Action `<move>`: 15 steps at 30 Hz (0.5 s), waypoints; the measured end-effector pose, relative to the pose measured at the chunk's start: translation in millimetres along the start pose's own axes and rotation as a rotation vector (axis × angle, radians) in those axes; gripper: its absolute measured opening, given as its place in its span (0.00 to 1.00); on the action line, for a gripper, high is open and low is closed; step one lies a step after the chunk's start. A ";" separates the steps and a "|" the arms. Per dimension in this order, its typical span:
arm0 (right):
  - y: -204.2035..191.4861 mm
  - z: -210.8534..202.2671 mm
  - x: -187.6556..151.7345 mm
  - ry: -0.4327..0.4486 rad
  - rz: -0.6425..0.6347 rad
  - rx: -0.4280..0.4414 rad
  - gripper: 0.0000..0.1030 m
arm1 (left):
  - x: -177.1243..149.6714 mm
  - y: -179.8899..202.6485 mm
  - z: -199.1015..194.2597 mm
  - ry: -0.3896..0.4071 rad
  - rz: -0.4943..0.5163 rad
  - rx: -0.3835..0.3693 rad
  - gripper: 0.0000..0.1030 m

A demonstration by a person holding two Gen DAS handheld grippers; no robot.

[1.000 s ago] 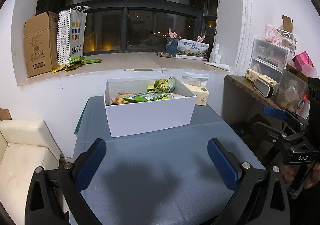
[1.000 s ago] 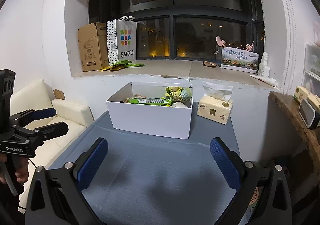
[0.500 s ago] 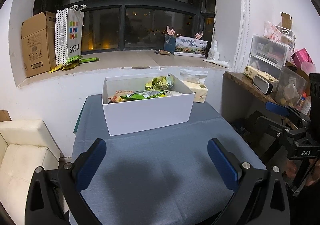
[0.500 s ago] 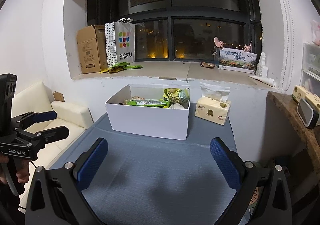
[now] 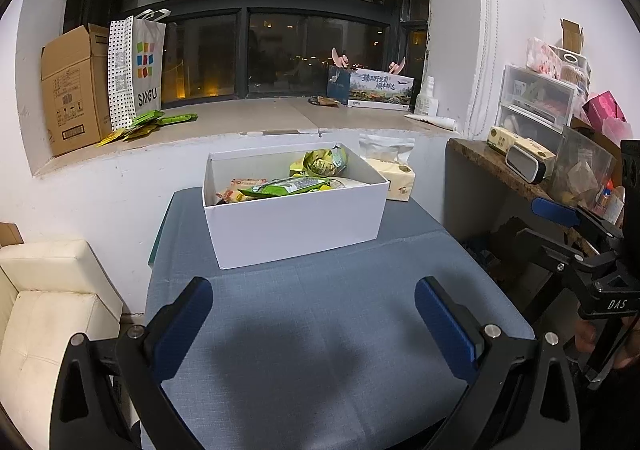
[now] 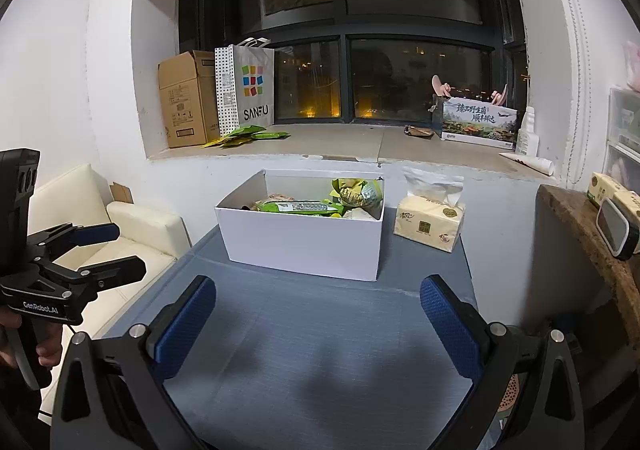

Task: Organize snacks

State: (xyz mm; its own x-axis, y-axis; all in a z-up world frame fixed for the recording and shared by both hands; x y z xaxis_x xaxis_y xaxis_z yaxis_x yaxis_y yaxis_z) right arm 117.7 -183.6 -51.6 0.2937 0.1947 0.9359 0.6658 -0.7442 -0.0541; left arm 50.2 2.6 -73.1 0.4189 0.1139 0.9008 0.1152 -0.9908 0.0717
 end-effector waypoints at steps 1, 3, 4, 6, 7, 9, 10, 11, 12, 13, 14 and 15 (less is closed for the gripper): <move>-0.1 0.0 -0.1 0.000 0.001 0.001 1.00 | 0.1 0.1 -0.1 0.000 0.001 0.000 1.00; -0.2 -0.2 -0.2 0.000 0.000 0.000 1.00 | -0.1 0.5 0.1 -0.002 0.000 -0.002 1.00; 0.0 0.1 -0.3 0.000 0.000 -0.001 1.00 | 0.0 0.6 0.3 -0.002 0.000 -0.002 1.00; 0.0 0.0 -0.3 -0.002 0.000 -0.001 1.00 | 0.3 0.5 0.2 0.000 0.003 -0.003 1.00; 0.1 -0.1 -0.4 -0.004 0.000 -0.001 1.00 | 0.2 0.6 0.2 0.000 0.004 -0.002 1.00; 0.0 -1.3 0.2 -0.001 -0.003 0.000 1.00 | 0.0 0.4 0.8 -0.002 0.005 -0.003 1.00; 0.1 -1.4 0.2 -0.002 -0.003 0.002 1.00 | -0.1 0.6 1.2 -0.003 0.005 -0.003 1.00; 0.0 -1.8 0.3 -0.001 -0.005 0.001 1.00 | -0.3 0.6 1.4 -0.003 0.005 -0.004 1.00; 0.2 -1.4 0.3 -0.002 -0.004 0.001 1.00 | -0.1 1.3 1.1 -0.004 0.006 -0.005 1.00; 0.2 -1.3 0.1 -0.004 -0.003 0.002 1.00 | -0.1 1.7 0.9 -0.004 0.008 -0.004 1.00; 0.1 -1.6 0.2 -0.004 -0.003 0.002 1.00 | -0.1 1.8 0.8 -0.004 0.009 -0.003 1.00; 0.4 -1.6 0.2 -0.004 -0.003 0.002 1.00 | 0.3 2.3 0.6 -0.004 0.010 -0.003 1.00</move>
State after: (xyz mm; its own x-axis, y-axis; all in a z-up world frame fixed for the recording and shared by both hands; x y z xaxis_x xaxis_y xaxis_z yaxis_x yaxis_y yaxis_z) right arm 116.9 -184.9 -50.8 0.2948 0.1991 0.9346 0.6676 -0.7427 -0.0523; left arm 51.2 0.4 -72.9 0.4234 0.1044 0.8999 0.1081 -0.9921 0.0643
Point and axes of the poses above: each gripper's, at about its wrist camera, not at the fingertips, and z roughly the way its jaws point, y to its right, x to its top, the point moved 7 cm from there along z, roughly the way its jaws point, and after that the axes turned 9 degrees about y, right-handed, at the moved point
